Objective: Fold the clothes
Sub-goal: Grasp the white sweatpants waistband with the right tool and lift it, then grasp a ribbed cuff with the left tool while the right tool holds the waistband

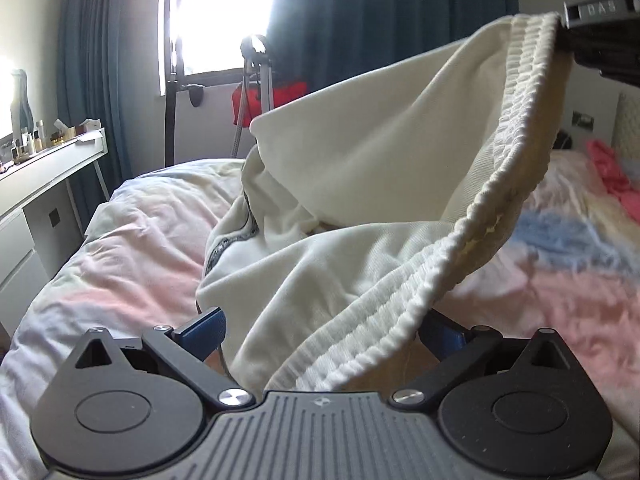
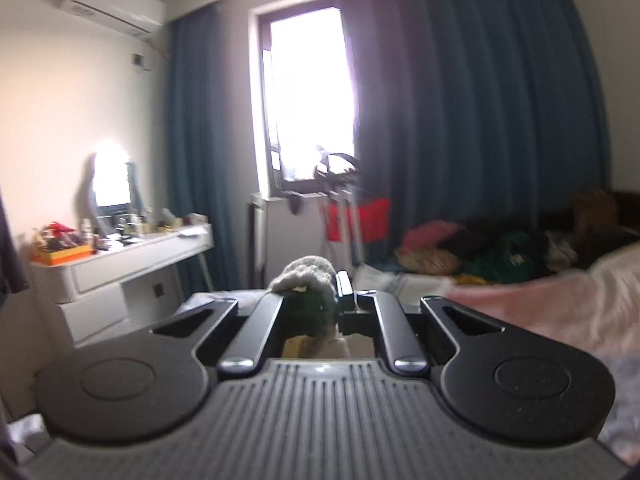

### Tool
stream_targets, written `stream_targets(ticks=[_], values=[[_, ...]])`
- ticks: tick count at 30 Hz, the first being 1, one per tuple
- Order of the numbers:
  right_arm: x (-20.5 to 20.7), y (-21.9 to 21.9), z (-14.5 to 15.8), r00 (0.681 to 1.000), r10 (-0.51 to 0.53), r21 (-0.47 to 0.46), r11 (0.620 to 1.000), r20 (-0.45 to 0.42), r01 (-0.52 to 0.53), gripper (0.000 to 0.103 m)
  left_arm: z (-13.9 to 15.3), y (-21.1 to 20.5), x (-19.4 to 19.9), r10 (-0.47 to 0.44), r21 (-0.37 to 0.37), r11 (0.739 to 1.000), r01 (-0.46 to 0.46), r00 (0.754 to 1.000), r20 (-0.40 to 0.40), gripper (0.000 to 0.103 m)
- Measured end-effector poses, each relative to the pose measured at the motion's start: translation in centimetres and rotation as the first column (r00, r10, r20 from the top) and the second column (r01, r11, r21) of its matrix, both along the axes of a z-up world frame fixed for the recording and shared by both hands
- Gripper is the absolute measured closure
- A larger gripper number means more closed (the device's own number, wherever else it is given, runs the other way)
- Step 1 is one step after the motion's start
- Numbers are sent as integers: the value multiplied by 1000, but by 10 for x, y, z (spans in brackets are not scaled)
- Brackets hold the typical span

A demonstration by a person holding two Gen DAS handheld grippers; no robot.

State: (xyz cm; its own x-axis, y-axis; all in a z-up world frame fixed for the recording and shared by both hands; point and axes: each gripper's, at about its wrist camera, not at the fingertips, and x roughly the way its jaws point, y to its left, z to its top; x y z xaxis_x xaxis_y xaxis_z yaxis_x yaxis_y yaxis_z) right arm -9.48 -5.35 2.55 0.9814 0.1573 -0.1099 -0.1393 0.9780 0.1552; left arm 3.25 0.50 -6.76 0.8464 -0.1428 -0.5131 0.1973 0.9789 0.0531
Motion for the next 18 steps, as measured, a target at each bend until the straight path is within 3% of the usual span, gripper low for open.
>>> stream_targets(ticks=[8, 12, 18], values=[[19, -63, -57, 984, -113, 193, 972, -136, 138, 93, -3, -19, 8, -34, 39, 999, 35, 999, -28, 0], [35, -71, -74, 968, -136, 156, 973, -210, 170, 93, -3, -17, 0, -35, 71, 997, 38, 998, -47, 0], [42, -68, -81, 960, -140, 125, 977, -242, 174, 93, -24, -23, 3, 20, 229, 973, -7, 998, -57, 0]])
